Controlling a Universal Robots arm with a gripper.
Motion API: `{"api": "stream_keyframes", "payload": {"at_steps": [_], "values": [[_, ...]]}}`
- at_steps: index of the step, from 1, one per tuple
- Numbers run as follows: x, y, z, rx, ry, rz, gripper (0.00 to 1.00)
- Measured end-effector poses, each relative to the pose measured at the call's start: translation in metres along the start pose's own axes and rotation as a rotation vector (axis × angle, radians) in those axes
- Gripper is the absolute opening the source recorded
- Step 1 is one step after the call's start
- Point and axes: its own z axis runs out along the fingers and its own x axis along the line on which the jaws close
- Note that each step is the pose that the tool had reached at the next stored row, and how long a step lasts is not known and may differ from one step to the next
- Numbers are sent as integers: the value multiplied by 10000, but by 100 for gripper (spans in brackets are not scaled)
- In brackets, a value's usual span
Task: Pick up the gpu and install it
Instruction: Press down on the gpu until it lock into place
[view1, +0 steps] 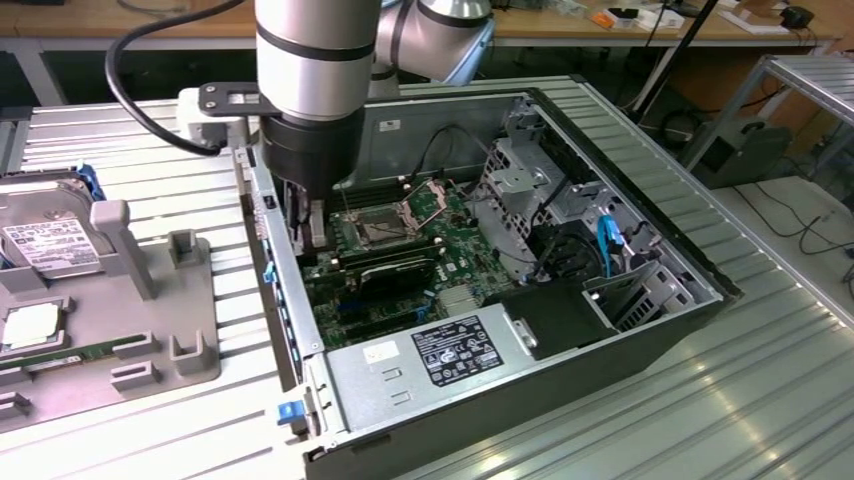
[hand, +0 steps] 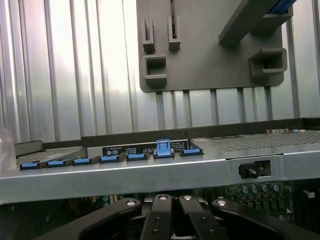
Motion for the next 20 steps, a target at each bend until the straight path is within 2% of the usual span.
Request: {"api": "stream_keyframes", "payload": {"at_steps": [8, 12, 14, 15, 16, 18, 20], "values": [[-1, 2, 68, 1, -1, 0, 11], [0, 4, 79, -34, 2, -4, 11], [0, 13, 79, -89, 7, -6, 11], [-1, 15, 80, -140, 10, -6, 11], [0, 15, 80, -196, 15, -8, 11], [0, 15, 80, -351, 29, -14, 11], [-1, 6, 77, -402, 29, -17, 11]]}}
